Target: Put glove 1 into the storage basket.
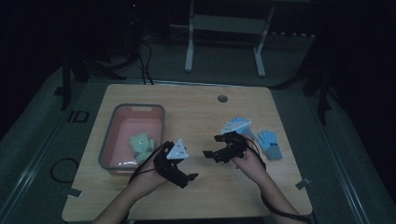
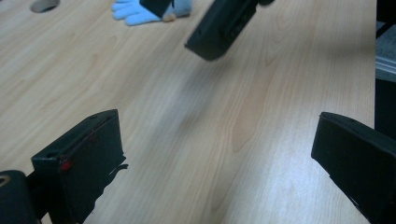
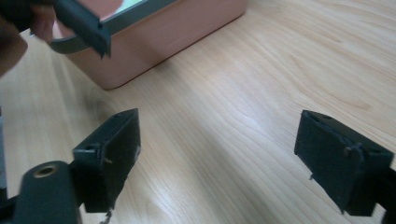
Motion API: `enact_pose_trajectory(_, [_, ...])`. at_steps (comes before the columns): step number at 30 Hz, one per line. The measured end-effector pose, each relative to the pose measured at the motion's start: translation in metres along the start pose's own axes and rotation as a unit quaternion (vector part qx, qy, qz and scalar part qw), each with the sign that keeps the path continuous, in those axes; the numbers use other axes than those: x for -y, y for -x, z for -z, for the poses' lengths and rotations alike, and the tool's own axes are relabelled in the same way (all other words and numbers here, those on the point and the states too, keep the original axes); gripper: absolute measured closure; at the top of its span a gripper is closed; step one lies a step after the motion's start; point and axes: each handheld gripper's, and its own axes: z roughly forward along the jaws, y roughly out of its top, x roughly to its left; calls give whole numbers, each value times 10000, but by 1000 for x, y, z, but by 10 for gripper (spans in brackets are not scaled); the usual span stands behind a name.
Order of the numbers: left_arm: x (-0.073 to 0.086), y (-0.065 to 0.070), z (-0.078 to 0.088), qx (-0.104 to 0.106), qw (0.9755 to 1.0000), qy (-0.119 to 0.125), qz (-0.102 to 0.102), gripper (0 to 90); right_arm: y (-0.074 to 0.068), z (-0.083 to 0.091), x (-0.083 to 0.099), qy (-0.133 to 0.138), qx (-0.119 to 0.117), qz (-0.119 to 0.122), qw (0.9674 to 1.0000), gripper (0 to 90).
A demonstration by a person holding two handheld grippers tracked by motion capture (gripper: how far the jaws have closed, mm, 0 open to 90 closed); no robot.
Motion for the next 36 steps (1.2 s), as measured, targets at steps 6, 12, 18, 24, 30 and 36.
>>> enact_pose_trajectory(6, [7, 6, -15, 87, 10000, 16, -7, 23, 5, 8, 11, 56, 109, -16, 9999, 136])
enact_pose_trajectory(12, [13, 15, -27, 184, 9998, -2, -95, 23, 14, 15, 25, 80, 243, 3, 9997, 174])
enact_pose_trajectory(18, [23, 22, -41, 333, 9994, -66, -73, 23, 19, 23, 39, 174, 273, 24, 9995, 146])
enact_pose_trajectory(24, [33, 25, -50, 250, 9996, -80, -34, 23, 26, 28, 49, 188, 232, -179, 9994, 132])
enact_pose_trajectory(30, [43, 26, -52, 227, 9997, -26, 42, 23, 32, 29, 62, 58, 400, -180, 9990, 147])
enact_pose_trajectory(36, [51, 25, -50, -1, 10000, 67, 63, 23, 41, 37, 73, 56, 672, -234, 9974, 263])
